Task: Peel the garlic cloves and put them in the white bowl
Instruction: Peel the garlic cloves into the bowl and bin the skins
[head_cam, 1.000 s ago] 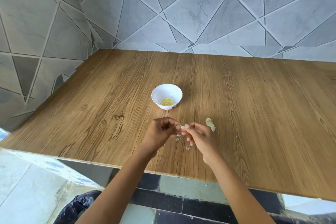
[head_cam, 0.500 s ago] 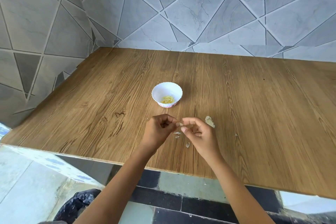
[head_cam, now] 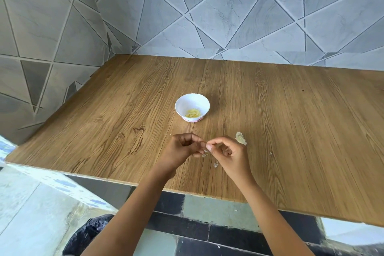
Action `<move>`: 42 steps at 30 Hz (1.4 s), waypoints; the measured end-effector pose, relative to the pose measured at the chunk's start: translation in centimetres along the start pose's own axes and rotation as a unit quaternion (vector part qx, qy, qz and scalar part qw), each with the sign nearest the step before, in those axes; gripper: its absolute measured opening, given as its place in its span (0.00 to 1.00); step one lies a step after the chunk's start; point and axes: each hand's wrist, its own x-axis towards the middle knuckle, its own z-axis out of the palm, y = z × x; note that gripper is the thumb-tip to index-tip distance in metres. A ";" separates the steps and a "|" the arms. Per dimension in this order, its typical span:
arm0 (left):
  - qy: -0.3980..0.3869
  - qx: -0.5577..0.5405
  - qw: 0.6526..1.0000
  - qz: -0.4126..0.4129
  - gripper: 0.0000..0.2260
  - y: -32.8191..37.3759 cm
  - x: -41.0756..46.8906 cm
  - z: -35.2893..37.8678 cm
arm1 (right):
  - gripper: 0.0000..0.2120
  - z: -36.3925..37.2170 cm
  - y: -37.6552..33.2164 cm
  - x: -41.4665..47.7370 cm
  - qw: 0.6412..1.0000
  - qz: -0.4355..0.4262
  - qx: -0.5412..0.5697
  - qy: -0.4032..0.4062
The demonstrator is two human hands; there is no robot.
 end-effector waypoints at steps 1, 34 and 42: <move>0.004 -0.015 1.000 -0.010 0.03 0.0 0.0 0.0 | 0.01 0.0 -0.2 -0.1 0.998 0.032 0.045 -0.003; 0.026 0.093 0.995 0.018 0.04 -0.5 0.2 -0.2 | 0.07 0.5 0.1 0.0 0.967 0.218 0.122 -0.040; -0.015 0.005 0.998 -0.067 0.06 -0.2 0.4 -0.3 | 0.07 0.3 0.0 -0.1 0.968 0.215 0.118 -0.059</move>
